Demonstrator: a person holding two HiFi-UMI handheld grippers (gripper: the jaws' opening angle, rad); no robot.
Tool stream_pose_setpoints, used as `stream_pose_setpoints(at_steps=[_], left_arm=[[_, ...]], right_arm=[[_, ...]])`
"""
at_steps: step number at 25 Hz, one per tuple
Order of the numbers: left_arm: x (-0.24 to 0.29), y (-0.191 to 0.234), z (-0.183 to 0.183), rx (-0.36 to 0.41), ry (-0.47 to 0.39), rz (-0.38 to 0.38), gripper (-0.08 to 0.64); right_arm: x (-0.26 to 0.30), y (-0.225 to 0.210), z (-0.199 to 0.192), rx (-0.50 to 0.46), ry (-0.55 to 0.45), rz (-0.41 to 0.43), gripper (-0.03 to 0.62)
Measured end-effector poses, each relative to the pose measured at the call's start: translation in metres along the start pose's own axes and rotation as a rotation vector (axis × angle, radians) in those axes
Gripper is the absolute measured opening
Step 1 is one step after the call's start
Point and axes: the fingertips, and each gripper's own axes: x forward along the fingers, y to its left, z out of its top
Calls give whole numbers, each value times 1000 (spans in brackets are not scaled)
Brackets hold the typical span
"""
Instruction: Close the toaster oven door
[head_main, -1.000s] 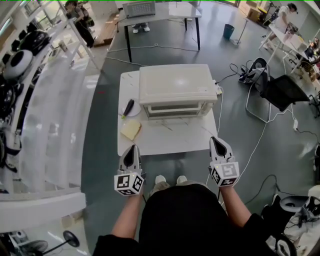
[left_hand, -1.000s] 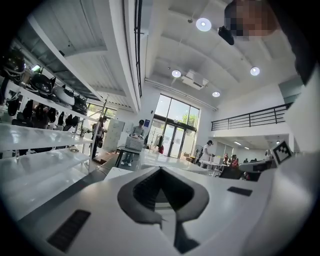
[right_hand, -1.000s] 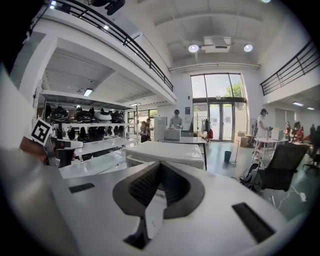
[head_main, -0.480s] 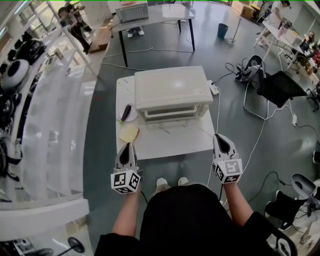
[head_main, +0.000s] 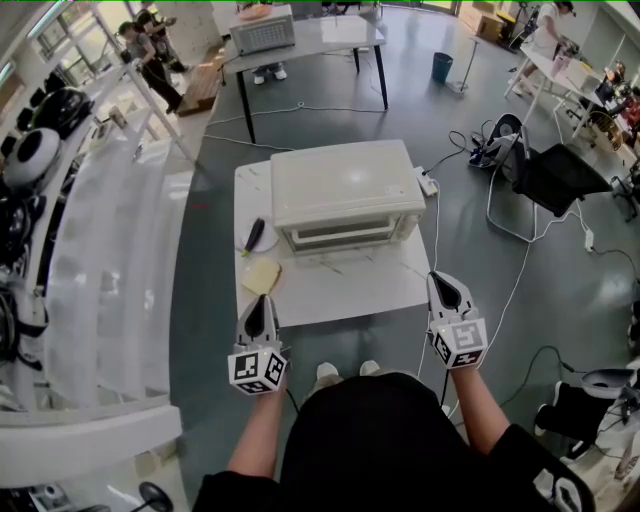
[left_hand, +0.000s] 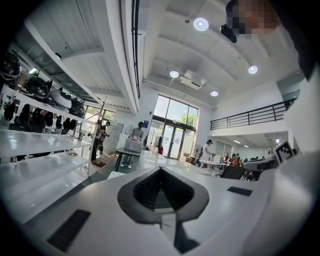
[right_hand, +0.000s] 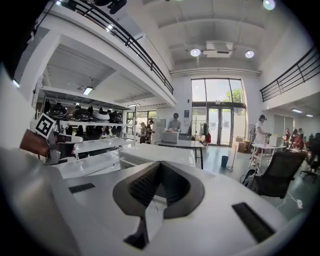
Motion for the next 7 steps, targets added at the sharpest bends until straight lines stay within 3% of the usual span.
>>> stream_pose_setpoints(at_steps=[7], left_arm=[[-5, 7, 1, -10, -5, 9, 18]], right_arm=[[2, 8, 3, -12, 5, 14, 21]])
